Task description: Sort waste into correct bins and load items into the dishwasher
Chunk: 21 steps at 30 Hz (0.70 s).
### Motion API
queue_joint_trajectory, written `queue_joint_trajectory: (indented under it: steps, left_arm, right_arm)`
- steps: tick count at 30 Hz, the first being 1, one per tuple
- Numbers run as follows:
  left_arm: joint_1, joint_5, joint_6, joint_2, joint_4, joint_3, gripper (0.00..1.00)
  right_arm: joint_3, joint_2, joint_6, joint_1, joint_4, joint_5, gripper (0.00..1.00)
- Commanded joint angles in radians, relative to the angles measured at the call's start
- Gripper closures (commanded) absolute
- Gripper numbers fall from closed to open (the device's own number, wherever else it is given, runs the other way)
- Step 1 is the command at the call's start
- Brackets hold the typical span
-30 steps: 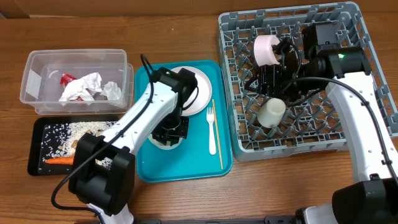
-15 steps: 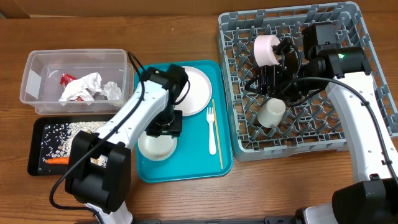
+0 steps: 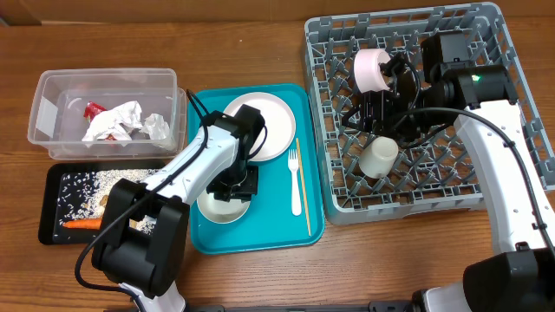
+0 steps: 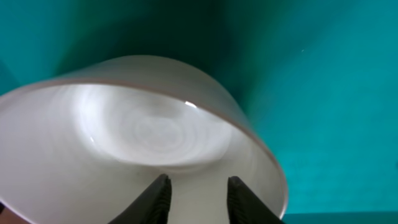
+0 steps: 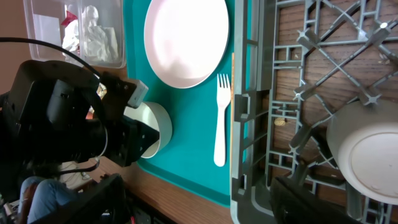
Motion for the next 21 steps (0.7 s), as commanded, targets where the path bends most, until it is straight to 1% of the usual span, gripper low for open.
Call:
queue_joint_trajectory:
  steps: [1, 8, 9, 13, 16, 21]
  left_arm:
    - [0.016, 0.007, 0.014, -0.017, -0.033, 0.040, 0.69]
    - [0.080, 0.003, 0.036, -0.092, -0.148, 0.173, 0.69]
    - [0.094, 0.003, 0.036, -0.118, -0.154, 0.177, 0.66]
    - [0.126, 0.003, 0.035, -0.168, -0.192, 0.176, 0.60]
    - [0.132, -0.014, 0.034, -0.168, -0.224, 0.170, 0.60]
    - [0.132, -0.085, -0.036, -0.167, -0.209, 0.089, 0.61]
  right_arm:
    - [0.005, -0.017, -0.007, -0.003, 0.002, 0.014, 0.20]
    - [0.005, -0.018, -0.011, -0.003, -0.009, 0.026, 0.19]
    - [0.005, -0.018, -0.011, -0.003, -0.009, 0.036, 0.19]
    - [0.005, -0.018, -0.011, -0.003, -0.008, 0.047, 0.17]
    - [0.005, -0.017, -0.011, -0.003, -0.003, 0.047, 0.17]
    - [0.005, -0.018, -0.011, -0.003, -0.004, 0.047, 0.16]
